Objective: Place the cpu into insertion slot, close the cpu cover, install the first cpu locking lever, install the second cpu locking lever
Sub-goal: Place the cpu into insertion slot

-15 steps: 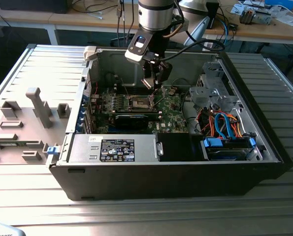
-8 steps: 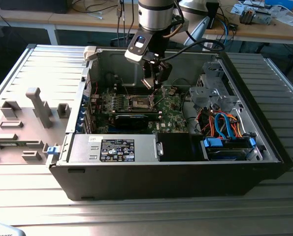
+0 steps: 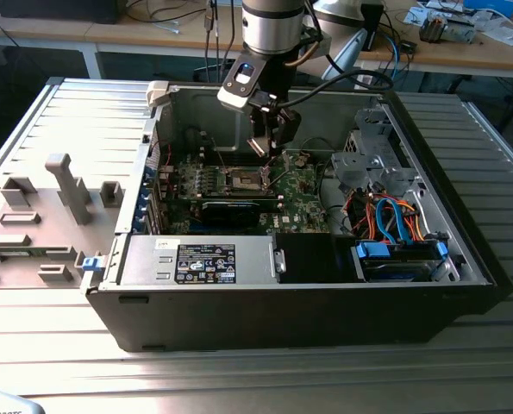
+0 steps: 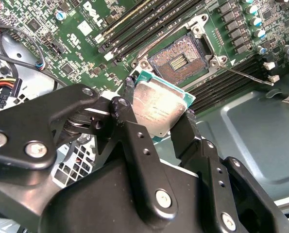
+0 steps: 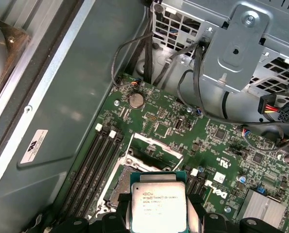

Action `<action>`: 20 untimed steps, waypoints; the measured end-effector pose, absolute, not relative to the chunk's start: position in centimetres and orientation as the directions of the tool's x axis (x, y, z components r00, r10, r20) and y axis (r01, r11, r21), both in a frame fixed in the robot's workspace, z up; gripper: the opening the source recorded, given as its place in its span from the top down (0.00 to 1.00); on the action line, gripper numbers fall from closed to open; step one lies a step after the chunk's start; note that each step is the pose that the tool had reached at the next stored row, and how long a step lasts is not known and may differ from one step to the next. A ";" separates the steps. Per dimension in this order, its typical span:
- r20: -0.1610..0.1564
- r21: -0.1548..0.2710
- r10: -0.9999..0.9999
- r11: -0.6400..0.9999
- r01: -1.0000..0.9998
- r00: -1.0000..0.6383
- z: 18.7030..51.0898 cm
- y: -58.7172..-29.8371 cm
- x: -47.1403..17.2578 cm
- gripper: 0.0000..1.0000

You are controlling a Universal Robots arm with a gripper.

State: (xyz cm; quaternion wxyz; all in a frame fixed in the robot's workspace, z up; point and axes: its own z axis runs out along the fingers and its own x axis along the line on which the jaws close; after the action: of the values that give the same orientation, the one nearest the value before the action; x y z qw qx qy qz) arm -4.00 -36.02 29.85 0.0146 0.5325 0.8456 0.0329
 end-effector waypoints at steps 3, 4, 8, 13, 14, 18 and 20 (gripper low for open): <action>0.010 0.071 0.905 0.424 0.903 -0.426 29.8 -36.0 -4.0 0.45; 0.010 0.071 0.905 0.423 0.903 -0.425 29.8 -36.0 -4.0 0.45; 0.010 0.071 0.908 0.417 0.906 -0.419 29.8 -36.0 -4.0 0.45; 0.010 0.071 0.911 0.410 0.909 -0.412 29.8 -36.0 -4.0 0.45; 0.010 0.071 0.912 0.409 0.910 -0.411 29.8 -36.0 -4.0 0.45; 0.010 0.071 0.914 0.405 0.912 -0.406 29.8 -36.0 -4.0 0.45; 0.010 0.071 0.915 0.401 0.913 -0.403 29.8 -36.0 -4.0 0.45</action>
State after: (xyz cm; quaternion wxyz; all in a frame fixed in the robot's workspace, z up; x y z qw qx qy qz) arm -4.00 -36.02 29.76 0.0152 0.5463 0.8368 0.0327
